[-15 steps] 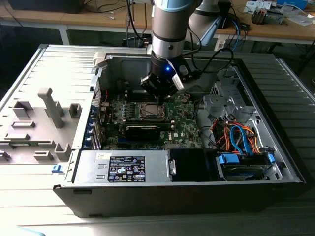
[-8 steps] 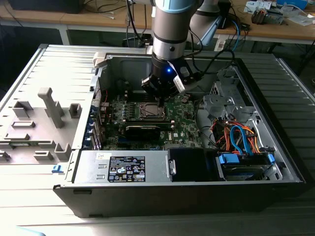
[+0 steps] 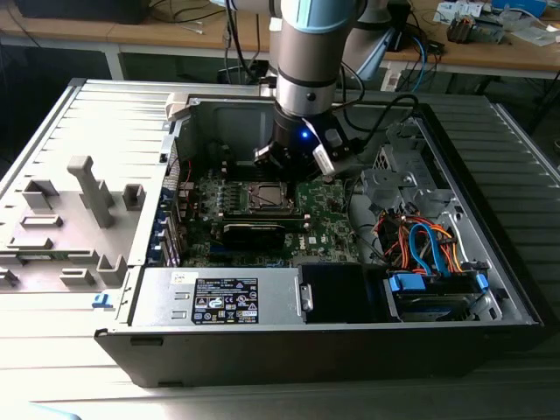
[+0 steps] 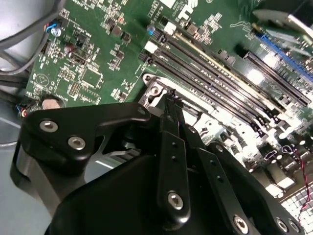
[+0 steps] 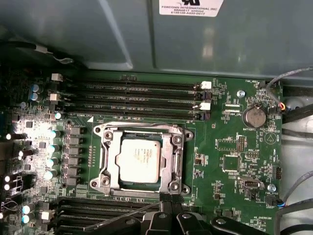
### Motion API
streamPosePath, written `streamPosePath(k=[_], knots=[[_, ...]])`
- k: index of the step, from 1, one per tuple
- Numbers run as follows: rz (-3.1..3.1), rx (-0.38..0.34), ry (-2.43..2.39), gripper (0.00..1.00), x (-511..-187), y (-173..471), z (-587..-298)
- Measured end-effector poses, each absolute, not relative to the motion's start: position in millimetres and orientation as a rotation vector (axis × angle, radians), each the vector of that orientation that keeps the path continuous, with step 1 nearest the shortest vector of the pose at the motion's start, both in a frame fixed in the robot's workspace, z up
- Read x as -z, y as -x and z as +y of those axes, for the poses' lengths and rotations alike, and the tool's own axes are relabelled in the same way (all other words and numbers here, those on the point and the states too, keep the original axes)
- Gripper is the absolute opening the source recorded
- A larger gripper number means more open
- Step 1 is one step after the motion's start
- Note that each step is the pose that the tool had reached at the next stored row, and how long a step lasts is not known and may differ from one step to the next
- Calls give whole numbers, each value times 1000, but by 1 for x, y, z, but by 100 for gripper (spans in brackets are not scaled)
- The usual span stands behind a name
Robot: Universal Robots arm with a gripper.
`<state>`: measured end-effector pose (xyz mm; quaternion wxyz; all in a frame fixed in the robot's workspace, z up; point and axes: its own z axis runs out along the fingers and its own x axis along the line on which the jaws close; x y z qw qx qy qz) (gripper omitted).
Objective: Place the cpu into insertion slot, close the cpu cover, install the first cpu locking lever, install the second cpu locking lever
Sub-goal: 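Install the second cpu locking lever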
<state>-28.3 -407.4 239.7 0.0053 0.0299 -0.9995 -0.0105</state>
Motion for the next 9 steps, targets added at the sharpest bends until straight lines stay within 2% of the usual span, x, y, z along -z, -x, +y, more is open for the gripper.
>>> streamPosePath(k=[7,9], knots=[[-3129,48,-94,11,-237,29,-419],[-3130,73,-94,11,-235,29,-420]])
